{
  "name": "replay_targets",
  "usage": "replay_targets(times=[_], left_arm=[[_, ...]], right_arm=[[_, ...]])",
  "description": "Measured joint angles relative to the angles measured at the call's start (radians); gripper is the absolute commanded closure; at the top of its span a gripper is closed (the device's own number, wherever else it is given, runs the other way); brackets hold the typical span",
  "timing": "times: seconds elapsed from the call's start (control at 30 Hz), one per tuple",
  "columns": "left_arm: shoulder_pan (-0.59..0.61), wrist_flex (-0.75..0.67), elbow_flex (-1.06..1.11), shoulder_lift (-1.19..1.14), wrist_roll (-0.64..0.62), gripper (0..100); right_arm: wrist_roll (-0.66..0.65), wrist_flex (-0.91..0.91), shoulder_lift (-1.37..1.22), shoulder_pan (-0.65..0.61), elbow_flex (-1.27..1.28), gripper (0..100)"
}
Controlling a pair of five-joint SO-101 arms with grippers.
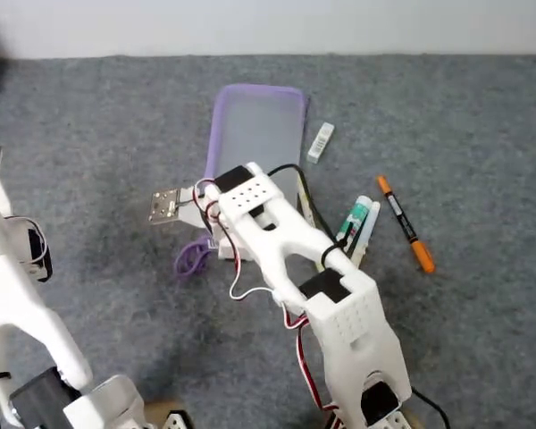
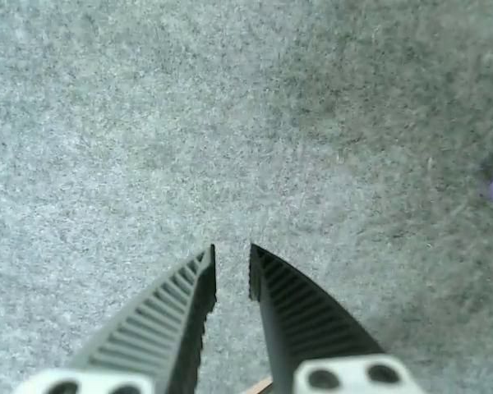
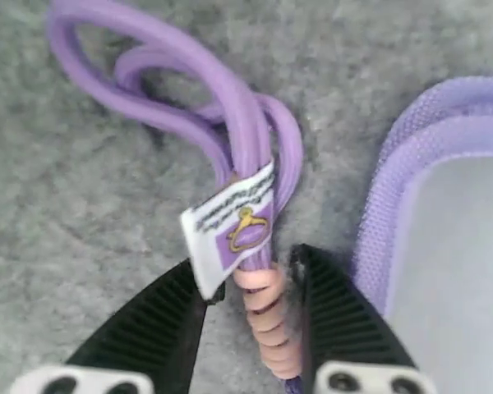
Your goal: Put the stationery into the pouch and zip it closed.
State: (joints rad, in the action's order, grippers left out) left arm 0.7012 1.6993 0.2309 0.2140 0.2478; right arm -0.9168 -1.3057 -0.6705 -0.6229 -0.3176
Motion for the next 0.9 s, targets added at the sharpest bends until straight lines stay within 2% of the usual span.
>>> replay_targets(times=[0.07, 0.3, 0.4, 0.67, 0.9], left_arm=[[0.0, 0.0, 0.0, 0.008, 0.0, 94], [0.0, 0.0, 0.0, 0.166, 0.0, 94], [0.0, 0.0, 0.0, 0.253, 0.0, 94], [0.0, 0.0, 0.0, 0.404, 0.002, 94], [0.0, 0.034, 0.0, 0.529, 0.006, 94]], right_arm=[[0.0, 0.0, 0.0, 0.003, 0.0, 97.2], [0.002, -0.008, 0.058, 0.005, 0.002, 99.1], [0.043, -0.012, 0.138, 0.005, 0.002, 99.1], [0.21, -0.015, 0.382, 0.0, -0.006, 99.1], [0.431, -0.015, 0.42, -0.032, -0.183, 99.1]])
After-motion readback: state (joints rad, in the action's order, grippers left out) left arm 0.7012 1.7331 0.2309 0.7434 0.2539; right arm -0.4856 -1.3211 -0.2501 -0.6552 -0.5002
